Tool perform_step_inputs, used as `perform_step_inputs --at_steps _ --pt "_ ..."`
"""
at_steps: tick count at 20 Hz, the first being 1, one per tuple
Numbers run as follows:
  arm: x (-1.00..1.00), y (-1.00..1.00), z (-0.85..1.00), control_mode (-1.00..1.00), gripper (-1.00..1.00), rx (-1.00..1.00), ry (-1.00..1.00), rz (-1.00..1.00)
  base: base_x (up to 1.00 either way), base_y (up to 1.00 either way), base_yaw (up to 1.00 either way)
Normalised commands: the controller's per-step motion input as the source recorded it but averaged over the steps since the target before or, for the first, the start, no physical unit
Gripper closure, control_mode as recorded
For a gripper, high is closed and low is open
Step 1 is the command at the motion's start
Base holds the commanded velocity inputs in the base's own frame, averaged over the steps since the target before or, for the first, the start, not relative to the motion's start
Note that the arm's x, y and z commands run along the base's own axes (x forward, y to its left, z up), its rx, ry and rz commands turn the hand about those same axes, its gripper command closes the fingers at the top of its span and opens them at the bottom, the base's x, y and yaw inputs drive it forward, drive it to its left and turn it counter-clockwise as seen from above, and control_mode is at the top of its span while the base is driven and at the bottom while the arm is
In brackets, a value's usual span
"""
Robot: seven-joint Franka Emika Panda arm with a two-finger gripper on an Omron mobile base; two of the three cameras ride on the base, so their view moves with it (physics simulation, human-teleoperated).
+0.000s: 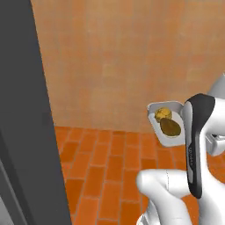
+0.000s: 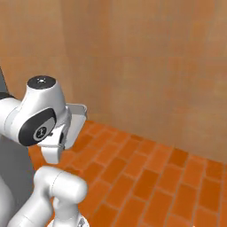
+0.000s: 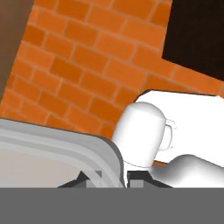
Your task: Take the meat container that has the chicken drumstick and place it on the second highest rack of the freezer. Then take the vegetable container that has the avocado and squash and place it on the highest rack of the freezer.
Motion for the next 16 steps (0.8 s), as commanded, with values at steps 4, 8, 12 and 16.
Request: perform_step_inputs --at_steps 4,8,12,16 --pt "0.0 0.0 0.0 1.0 1.0 0.0 0.0 0.0 0.07 0.0 0.97" --pt "0.0 0.0 0.0 1.0 1.0 0.0 0.0 0.0 -0.03 0.0 1.0" --pt "0.0 0.0 0.0 1.0 1.0 0.0 0.0 0.0 0.0 -0.01 1.0" --pt "0.0 0.0 0.0 1.0 1.0 0.0 0.0 0.0 0.01 -0.03 0.99"
